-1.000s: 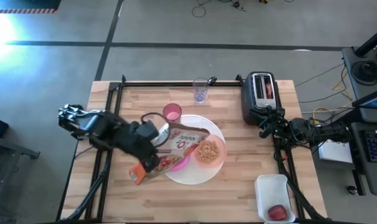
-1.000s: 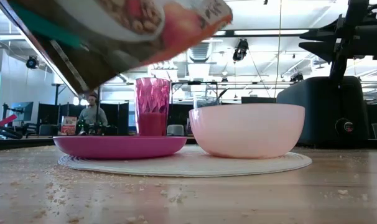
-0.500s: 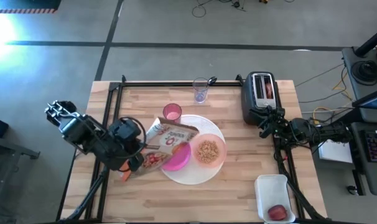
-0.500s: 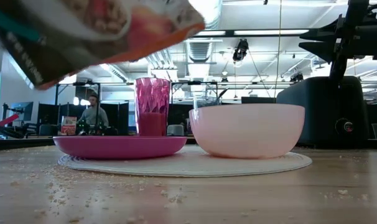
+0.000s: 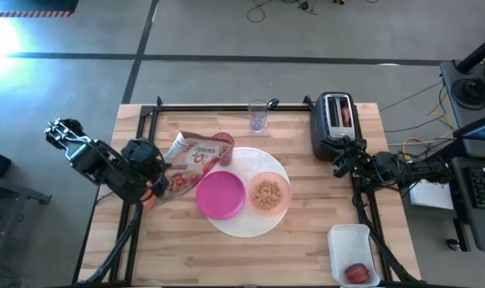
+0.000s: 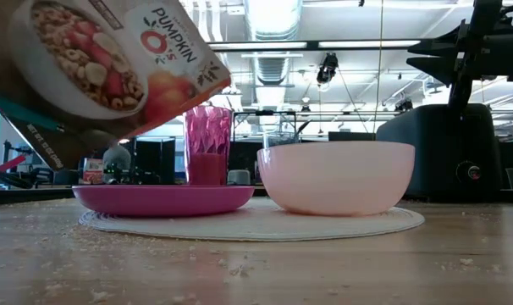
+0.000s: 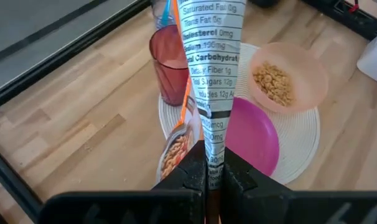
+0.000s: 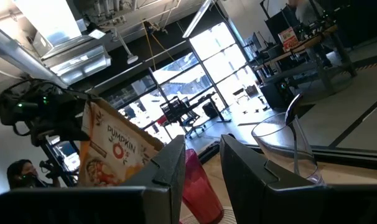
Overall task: Arrange a breakfast setting
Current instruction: Pour the cereal into the orange bowl
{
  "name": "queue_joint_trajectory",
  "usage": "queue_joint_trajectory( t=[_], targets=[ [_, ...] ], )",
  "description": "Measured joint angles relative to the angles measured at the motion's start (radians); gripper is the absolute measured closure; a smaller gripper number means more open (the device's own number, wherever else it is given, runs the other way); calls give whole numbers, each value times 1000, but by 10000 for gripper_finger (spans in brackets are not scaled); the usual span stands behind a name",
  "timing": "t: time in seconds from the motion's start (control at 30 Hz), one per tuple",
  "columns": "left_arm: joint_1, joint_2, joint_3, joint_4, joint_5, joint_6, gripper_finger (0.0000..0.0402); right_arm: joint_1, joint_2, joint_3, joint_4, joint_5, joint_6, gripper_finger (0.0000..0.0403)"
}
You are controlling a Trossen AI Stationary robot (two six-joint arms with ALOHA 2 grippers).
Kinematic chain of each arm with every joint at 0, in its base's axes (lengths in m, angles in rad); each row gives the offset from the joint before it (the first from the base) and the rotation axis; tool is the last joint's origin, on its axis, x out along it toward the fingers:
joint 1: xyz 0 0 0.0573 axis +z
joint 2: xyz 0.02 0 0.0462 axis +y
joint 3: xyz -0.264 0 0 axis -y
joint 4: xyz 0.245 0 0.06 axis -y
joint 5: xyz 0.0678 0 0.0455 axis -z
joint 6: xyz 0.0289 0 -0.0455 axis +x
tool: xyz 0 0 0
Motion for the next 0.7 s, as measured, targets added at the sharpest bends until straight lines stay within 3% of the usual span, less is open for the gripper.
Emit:
queue_joint_trajectory(
  t=[0.17, 0.43, 0.7],
  targets=[
    [0, -58, -46, 9, -6, 7, 402, 0, 0, 0, 0, 0, 0, 312],
    [0, -82, -16, 11, -14, 51, 402, 0, 0, 0, 0, 0, 0, 312],
    [0, -94, 31, 1, -154, 105, 402, 0, 0, 0, 0, 0, 0, 312]
  ],
)
